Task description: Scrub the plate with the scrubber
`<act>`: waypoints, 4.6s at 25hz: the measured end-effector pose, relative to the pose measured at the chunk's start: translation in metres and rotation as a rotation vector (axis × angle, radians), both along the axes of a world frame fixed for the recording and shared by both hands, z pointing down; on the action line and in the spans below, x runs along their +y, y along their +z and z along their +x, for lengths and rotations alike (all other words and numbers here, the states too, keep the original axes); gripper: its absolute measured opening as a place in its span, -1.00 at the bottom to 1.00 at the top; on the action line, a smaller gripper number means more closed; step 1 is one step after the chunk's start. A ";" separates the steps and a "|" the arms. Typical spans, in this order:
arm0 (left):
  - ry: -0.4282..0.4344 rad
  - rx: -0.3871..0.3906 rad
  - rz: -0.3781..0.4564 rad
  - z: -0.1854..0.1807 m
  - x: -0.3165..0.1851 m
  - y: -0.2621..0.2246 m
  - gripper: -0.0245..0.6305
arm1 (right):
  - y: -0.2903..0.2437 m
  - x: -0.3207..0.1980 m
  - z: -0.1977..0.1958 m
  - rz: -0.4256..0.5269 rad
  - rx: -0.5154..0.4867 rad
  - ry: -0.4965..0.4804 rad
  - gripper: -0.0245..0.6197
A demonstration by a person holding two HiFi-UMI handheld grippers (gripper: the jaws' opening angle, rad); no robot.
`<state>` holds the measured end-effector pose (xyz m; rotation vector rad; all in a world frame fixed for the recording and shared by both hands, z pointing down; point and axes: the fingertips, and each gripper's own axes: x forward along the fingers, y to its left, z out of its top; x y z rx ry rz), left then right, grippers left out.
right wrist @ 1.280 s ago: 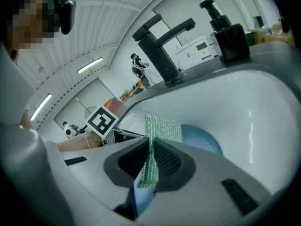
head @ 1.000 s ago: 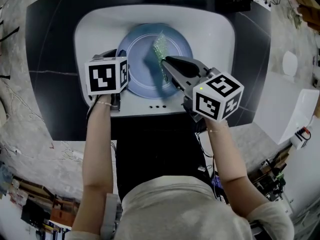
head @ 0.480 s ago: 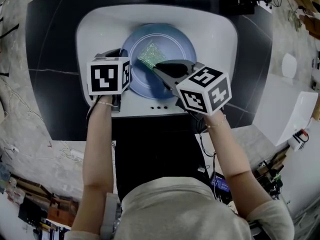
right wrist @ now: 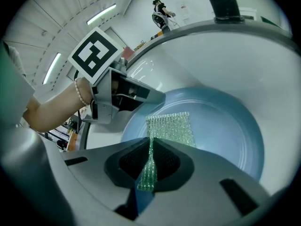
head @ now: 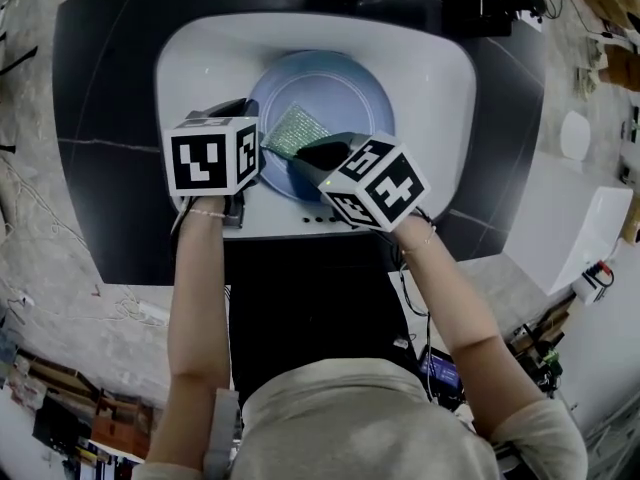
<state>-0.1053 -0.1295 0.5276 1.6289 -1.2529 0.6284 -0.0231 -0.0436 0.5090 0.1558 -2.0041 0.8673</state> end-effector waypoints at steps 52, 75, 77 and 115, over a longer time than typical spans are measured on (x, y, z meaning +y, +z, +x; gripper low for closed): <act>-0.011 -0.047 0.013 -0.007 0.006 -0.004 -0.82 | 0.024 -0.053 0.057 -0.090 0.146 0.136 -0.83; -0.025 -0.049 0.035 -0.010 0.007 -0.011 -0.83 | -0.012 0.025 0.012 -0.216 0.021 -0.011 -0.83; -0.026 -0.044 0.032 -0.009 0.008 -0.010 -0.83 | -0.012 0.027 0.005 -0.215 0.009 -0.018 -0.83; -0.037 -0.005 0.028 -0.011 0.008 -0.012 -0.82 | 0.028 -0.086 -0.021 -0.083 -0.026 0.264 -0.83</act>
